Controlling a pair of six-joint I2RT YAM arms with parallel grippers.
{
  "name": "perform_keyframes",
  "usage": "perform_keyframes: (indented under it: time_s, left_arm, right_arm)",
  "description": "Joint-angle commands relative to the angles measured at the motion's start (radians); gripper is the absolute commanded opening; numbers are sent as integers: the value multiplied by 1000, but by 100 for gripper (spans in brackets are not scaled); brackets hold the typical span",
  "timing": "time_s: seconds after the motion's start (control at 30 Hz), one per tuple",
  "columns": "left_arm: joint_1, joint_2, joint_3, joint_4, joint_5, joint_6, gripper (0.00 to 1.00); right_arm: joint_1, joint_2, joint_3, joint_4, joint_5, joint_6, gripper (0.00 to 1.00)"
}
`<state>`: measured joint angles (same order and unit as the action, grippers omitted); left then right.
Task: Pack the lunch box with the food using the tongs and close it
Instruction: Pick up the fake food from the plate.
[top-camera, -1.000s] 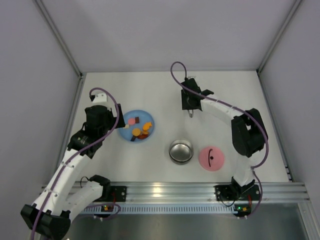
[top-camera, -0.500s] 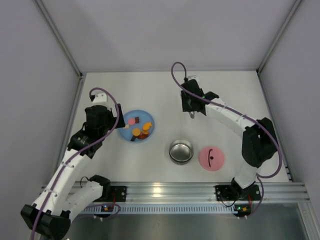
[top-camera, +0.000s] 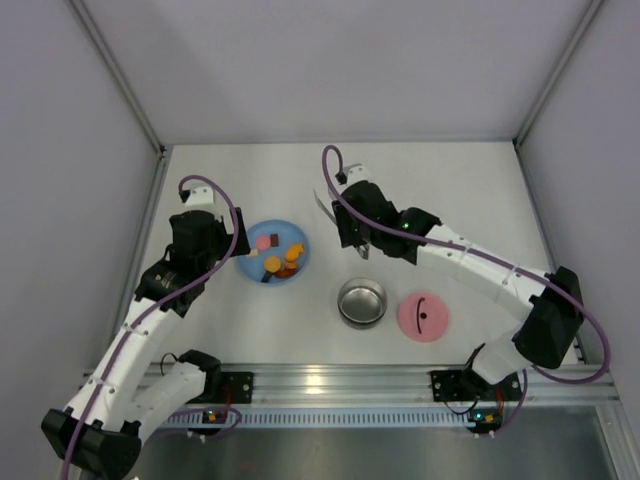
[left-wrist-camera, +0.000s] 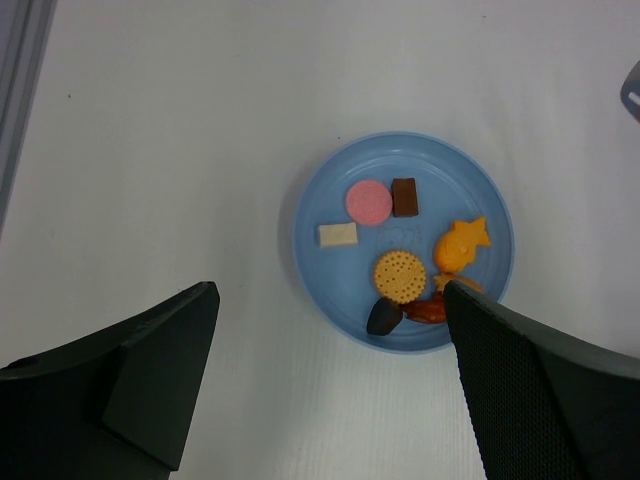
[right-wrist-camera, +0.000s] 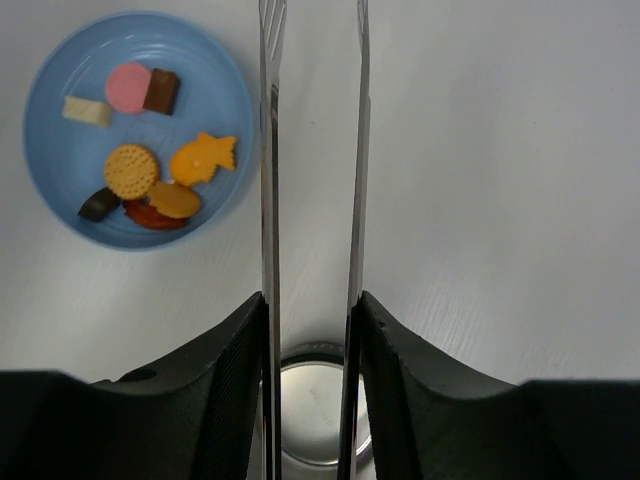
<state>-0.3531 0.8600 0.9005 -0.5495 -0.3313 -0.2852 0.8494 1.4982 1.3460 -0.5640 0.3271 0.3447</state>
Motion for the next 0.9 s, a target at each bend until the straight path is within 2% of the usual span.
perform_keyframes:
  time_s: [0.0,0.23,0.4,0.53,0.87]
  left_arm:
    - [3,-9,32,13,-31,4,99]
    - [3,-29,34,3,-103,-11,99]
    - [3,-27,32,2,-103,-9,99]
    - [3,-27,32,2,-101,-11,99]
    - [3,-24,32,2,-95,-9,99]
  right_arm:
    - [91,-16,5,-4,3,33,39]
    - [206,143,91,13,15,74,38]
    - [250,255,183,26,3,100,38]
    - [261,338,234,26,-2,112,37]
    - [260,422,288,13,0,126,37]
